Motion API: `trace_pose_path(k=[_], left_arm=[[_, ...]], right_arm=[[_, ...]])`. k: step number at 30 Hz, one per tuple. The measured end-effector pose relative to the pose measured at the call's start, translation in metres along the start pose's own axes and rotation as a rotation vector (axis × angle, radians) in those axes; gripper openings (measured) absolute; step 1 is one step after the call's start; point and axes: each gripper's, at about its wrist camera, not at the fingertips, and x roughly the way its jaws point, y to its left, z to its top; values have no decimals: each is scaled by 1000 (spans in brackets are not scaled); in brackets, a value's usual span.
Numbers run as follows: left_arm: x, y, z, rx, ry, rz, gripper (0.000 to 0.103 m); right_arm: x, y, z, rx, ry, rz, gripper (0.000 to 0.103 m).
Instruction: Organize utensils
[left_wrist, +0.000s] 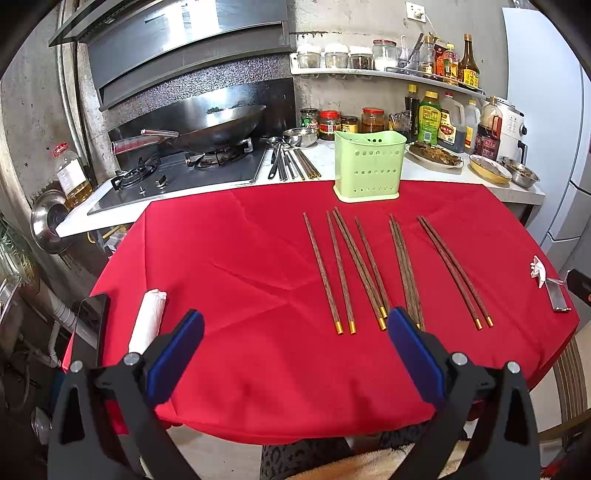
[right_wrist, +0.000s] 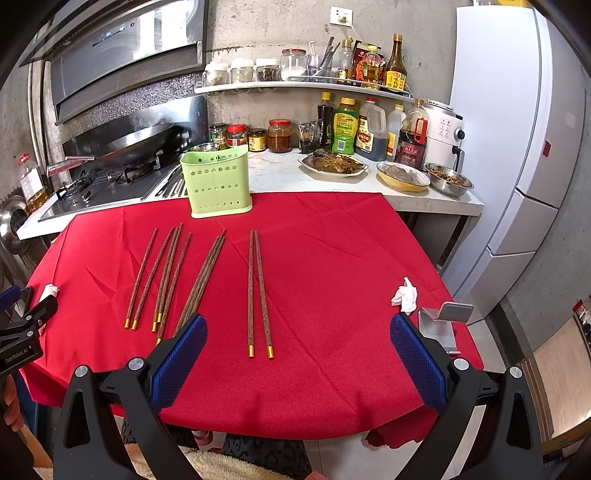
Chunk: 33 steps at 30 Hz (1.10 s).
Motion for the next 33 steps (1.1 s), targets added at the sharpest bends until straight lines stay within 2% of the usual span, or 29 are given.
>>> trace_pose_path(k=[24,33], left_arm=[[-2,3,2,-4,-1,-1,97],[18,11,-3,-25,34,11,97]], right_arm=[[0,0,1,0,2,2,97],[19,2,-8,-11,28,20,97]])
